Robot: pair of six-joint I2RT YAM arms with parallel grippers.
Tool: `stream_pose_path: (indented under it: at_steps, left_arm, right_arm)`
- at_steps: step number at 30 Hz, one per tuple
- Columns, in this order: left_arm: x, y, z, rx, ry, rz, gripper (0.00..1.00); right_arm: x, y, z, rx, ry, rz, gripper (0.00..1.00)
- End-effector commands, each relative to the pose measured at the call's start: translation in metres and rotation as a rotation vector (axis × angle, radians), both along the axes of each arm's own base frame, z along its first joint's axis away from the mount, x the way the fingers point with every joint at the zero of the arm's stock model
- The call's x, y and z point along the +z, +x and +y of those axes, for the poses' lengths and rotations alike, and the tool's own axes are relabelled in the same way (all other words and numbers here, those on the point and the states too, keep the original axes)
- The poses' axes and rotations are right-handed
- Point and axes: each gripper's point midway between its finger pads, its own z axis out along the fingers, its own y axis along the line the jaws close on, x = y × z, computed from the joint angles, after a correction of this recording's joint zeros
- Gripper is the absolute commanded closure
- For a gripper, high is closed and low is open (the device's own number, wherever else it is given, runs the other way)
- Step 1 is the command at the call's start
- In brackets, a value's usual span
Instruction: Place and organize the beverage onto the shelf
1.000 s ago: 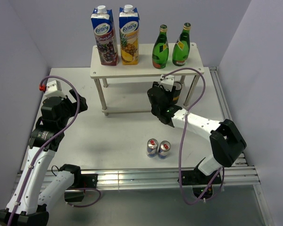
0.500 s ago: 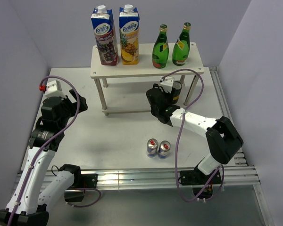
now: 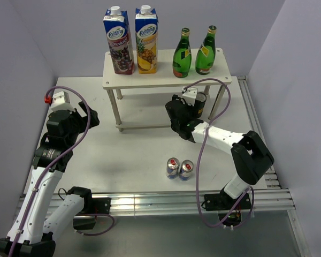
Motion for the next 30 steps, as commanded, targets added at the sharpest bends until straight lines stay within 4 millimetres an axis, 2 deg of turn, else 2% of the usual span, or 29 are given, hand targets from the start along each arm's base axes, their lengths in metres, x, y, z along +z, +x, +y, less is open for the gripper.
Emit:
stream_pose_path:
  at_steps: [1, 6, 7, 8, 9, 12, 21, 27, 28, 30]
  left_arm:
    - [0.01, 0.0, 0.0, -0.008, 0.002, -0.038, 0.02]
    - [0.012, -0.001, 0.001, -0.005, 0.001, -0.043, 0.02]
    - [0.011, -0.001, 0.001, -0.005, 0.002, -0.041, 0.02]
    - [0.012, -0.001, 0.001, -0.005, 0.001, -0.043, 0.02]
    - [0.012, -0.001, 0.001, -0.005, 0.001, -0.043, 0.02]
    - [0.012, -0.001, 0.001, -0.004, 0.001, -0.043, 0.02]
    - [0.011, -0.001, 0.002, 0.001, 0.002, -0.041, 0.02]
    - [0.012, -0.002, 0.002, 0.003, 0.001, -0.043, 0.02]
    - [0.011, -0.001, 0.002, 0.001, 0.001, -0.04, 0.02]
    - [0.011, -0.001, 0.003, 0.005, 0.004, -0.04, 0.02]
  right_arm:
    - [0.02, 0.005, -0.001, -0.031, 0.047, -0.054, 0.21]
    - [0.021, -0.002, -0.003, -0.028, 0.067, -0.058, 0.2]
    - [0.02, -0.004, -0.002, -0.023, 0.068, -0.054, 0.15]
    - [0.021, -0.006, -0.001, -0.022, 0.071, -0.057, 0.14]
    - [0.019, -0.008, -0.002, -0.023, 0.071, -0.054, 0.08]
    - [0.018, -0.016, 0.002, -0.016, 0.07, -0.052, 0.03]
    - [0.024, -0.042, 0.015, 0.017, 0.08, -0.056, 0.01]
    - [0.04, -0.079, 0.01, 0.018, 0.093, -0.077, 0.01]
    - [0.04, -0.089, 0.017, 0.051, 0.091, -0.073, 0.01]
    - [0.047, -0.106, 0.011, 0.046, 0.087, -0.091, 0.01]
